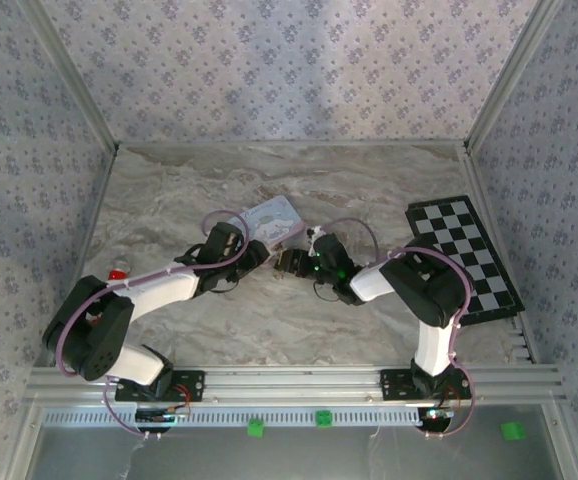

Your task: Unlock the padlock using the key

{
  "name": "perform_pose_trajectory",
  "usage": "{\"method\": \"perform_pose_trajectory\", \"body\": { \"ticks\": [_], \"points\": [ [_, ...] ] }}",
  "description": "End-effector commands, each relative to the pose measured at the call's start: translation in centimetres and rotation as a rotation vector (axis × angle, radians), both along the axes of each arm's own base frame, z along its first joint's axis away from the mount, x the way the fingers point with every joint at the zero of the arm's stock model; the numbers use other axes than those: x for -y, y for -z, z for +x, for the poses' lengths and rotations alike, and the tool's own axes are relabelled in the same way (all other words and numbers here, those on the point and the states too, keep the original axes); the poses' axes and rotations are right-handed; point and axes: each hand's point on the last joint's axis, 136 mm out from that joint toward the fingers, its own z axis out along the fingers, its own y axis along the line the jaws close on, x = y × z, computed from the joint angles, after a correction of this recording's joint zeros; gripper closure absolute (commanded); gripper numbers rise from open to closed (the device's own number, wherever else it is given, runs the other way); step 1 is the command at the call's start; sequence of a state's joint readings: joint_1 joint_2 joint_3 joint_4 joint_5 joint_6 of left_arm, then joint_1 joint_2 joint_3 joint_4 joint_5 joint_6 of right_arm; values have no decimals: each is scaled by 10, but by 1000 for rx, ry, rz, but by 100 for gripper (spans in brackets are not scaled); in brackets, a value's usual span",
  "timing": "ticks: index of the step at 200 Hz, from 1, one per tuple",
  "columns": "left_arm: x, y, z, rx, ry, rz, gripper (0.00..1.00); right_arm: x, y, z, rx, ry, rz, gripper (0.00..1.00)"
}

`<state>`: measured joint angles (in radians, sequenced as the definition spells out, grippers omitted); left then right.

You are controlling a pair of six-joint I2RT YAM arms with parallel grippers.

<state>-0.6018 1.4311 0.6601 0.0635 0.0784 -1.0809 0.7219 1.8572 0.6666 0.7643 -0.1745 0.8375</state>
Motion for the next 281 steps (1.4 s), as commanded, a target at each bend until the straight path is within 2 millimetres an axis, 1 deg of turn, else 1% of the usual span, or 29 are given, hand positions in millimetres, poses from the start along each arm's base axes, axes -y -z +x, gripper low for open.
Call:
{"method": "perform_pose_trajectory", "body": {
  "ticks": [1, 9, 32, 73, 112, 147, 172, 222, 237, 246, 258, 272, 281],
  "points": [
    [3, -6, 8, 24, 11, -1, 35, 21, 76, -37, -226, -29, -238, 56],
    [3, -7, 8, 25, 11, -3, 35, 20, 75, -38, -221, -31, -261, 56],
    [1, -9, 10, 29, 2, -8, 35, 26, 75, -41, -220, -16, -369, 56],
    [-1, -13, 15, 39, -2, -19, 35, 29, 66, -44, -196, -27, -548, 56],
    [0, -15, 16, 44, -5, -32, 35, 25, 73, -44, -221, -42, -569, 57],
    [0, -16, 17, 45, -5, -35, 35, 10, 74, -45, -219, -97, -570, 56],
    [-1, -18, 17, 47, -10, -40, 35, 14, 77, -46, -228, -85, -585, 61],
    [-3, -16, 17, 44, -15, -35, 35, 14, 69, -45, -209, -86, -553, 73],
    [-3, -15, 17, 42, -14, -34, 35, 15, 65, -43, -206, -79, -512, 77],
    [-3, -15, 17, 40, -15, -34, 35, 14, 61, -42, -215, -77, -452, 79],
    [-2, -14, 17, 36, -12, -37, 35, 11, 55, -38, -231, -69, -325, 80],
    [3, -15, 17, 30, -4, -58, 35, 5, 44, -31, -252, -56, -172, 84],
    [8, -16, 17, 27, 3, -72, 35, 3, 39, -29, -262, -50, -108, 86]
  ]
}}
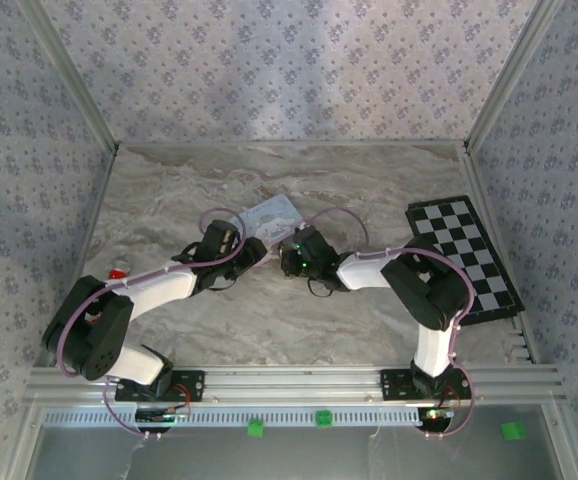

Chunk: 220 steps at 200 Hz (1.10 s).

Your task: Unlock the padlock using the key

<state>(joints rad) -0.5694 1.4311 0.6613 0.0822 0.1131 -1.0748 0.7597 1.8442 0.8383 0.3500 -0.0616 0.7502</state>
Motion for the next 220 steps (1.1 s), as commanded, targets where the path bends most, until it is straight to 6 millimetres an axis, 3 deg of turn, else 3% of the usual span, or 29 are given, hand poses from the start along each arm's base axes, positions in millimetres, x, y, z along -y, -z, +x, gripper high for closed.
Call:
{"method": "perform_pose_trajectory", "body": {
  "ticks": [1, 20, 62, 80, 156, 220],
  "points": [
    [11, -11, 10, 21, 7, -45, 35, 1, 23, -30, -198, -22, 147, 86],
    [22, -13, 10, 19, 25, -54, 35, -4, 15, -27, -200, -5, 206, 88],
    [40, -10, 8, 13, 59, -58, 35, 12, 14, -15, -192, 104, 278, 89],
    [44, -11, 7, 12, 62, -65, 36, 8, 7, -10, -189, 109, 335, 89],
    [45, -7, 9, 9, 44, -53, 36, 18, -10, 8, -133, 213, 448, 93],
    [45, -2, 13, 3, 35, -44, 36, 27, -16, 18, -96, 258, 425, 93]
  ]
}}
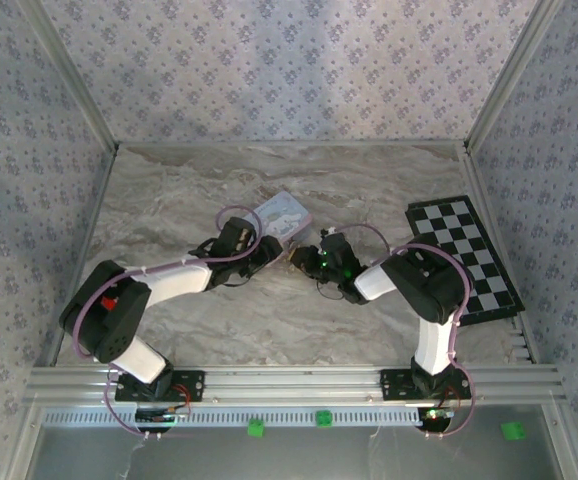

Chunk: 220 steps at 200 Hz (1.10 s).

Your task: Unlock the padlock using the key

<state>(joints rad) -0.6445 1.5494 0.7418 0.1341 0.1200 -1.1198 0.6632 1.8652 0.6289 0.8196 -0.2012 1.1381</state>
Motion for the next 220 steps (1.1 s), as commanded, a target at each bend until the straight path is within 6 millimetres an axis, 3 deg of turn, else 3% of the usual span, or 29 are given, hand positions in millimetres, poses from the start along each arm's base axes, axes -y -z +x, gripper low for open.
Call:
{"method": "perform_pose_trajectory", "body": {
  "ticks": [1, 77, 180, 220],
  "points": [
    [4, -4, 8, 16, -15, -8, 36, 8, -5, 10, 10, 54, 2, 93],
    [-10, 8, 10, -7, -76, 20, 36, 8, -25, 27, 36, 65, 29, 92],
    [-16, 4, 13, 10, -98, 19, 36, 31, -26, 37, 27, 144, 75, 90],
    [-8, -4, 20, 43, -95, -30, 36, 11, -31, 39, 14, 131, 151, 89]
  ]
}}
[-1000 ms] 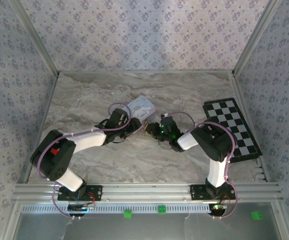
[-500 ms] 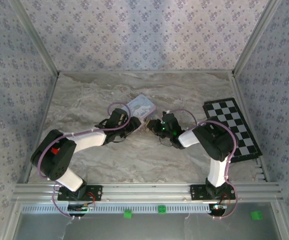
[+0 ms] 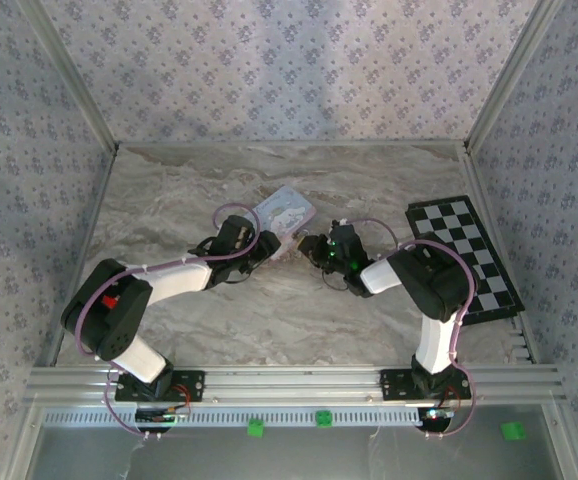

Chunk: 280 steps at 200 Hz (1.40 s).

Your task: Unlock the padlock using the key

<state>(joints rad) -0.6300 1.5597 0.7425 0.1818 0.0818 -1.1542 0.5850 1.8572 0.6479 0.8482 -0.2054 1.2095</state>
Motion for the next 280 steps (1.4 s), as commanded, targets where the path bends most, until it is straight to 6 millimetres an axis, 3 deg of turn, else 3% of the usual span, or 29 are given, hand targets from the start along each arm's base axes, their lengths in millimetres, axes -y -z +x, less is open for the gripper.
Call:
{"method": "perform_pose_trajectory", "body": {
  "ticks": [1, 19, 53, 97, 135, 161, 189, 218, 280],
  "points": [
    [-3, 0, 6, 16, -28, -10, 36, -10, -15, 9, 21, 27, 76, 89],
    [-5, -9, 13, 56, -40, 2, 35, -9, -15, 11, 21, 54, 116, 87],
    [-16, -8, 23, 61, -75, -28, 35, 3, -12, 15, 19, 83, 126, 87],
    [-28, -19, 16, 92, -63, 13, 34, 37, -9, 3, 18, 90, -60, 88],
    [-52, -29, 2, 120, -53, 56, 34, 63, -11, -16, 4, 23, -188, 89],
    [-69, -42, -18, 206, 17, 125, 33, 79, -12, -43, -32, -88, -301, 89],
    [-92, -52, -57, 286, 145, 256, 32, 93, -24, -78, -37, -194, -401, 89],
    [-123, -62, -90, 357, 136, 314, 24, 102, -34, -116, -48, -281, -465, 89],
    [-149, -72, -116, 509, 101, 344, 19, 97, -17, -179, -103, -359, -488, 89]
  ]
}}
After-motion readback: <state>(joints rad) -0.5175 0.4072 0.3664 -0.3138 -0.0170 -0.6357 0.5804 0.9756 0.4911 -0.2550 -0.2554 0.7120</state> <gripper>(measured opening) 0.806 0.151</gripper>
